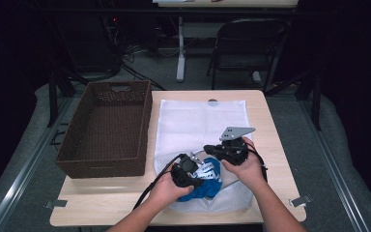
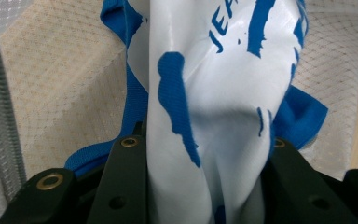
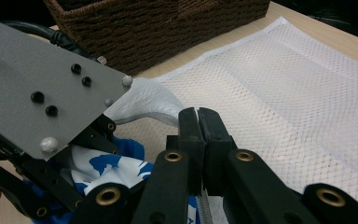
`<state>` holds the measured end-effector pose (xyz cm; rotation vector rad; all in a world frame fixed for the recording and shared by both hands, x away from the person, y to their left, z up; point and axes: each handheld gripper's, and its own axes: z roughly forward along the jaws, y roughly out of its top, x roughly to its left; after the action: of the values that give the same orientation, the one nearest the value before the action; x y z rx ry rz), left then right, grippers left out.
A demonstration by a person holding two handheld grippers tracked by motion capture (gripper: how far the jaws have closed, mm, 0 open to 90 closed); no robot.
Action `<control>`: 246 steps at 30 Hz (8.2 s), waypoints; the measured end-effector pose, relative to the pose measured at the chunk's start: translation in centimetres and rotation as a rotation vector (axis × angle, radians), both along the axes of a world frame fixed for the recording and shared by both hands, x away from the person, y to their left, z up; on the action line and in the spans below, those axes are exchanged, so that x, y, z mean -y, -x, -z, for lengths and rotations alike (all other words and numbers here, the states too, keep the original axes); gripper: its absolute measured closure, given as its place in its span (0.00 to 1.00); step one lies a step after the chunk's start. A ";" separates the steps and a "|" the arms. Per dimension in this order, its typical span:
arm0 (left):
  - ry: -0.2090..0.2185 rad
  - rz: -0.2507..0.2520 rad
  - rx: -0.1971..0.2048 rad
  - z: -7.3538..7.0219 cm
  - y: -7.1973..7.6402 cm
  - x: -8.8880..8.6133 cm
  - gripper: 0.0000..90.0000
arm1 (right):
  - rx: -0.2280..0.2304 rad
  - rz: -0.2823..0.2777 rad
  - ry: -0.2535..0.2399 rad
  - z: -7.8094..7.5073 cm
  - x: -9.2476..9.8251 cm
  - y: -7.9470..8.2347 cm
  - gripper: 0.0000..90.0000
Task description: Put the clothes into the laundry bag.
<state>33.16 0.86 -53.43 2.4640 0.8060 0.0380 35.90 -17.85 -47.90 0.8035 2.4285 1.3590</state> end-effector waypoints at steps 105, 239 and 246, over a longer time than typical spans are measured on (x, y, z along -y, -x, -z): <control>0.205 -0.205 0.088 -0.5 -0.5 -1.8 0.78 | 0.011 -0.017 -0.013 -0.5 -0.3 0.6 0.99; 0.247 -0.241 0.160 -0.2 -0.7 -1.9 0.86 | 0.016 -0.039 -0.024 -0.8 -0.7 1.3 0.99; 0.257 -0.267 0.168 -0.2 -1.2 -2.0 0.86 | 0.016 -0.047 -0.028 -1.0 -0.8 1.4 0.99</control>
<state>34.40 2.86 -53.19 2.0704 0.9931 0.2215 34.47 -17.01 -46.95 0.7435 2.4355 1.4137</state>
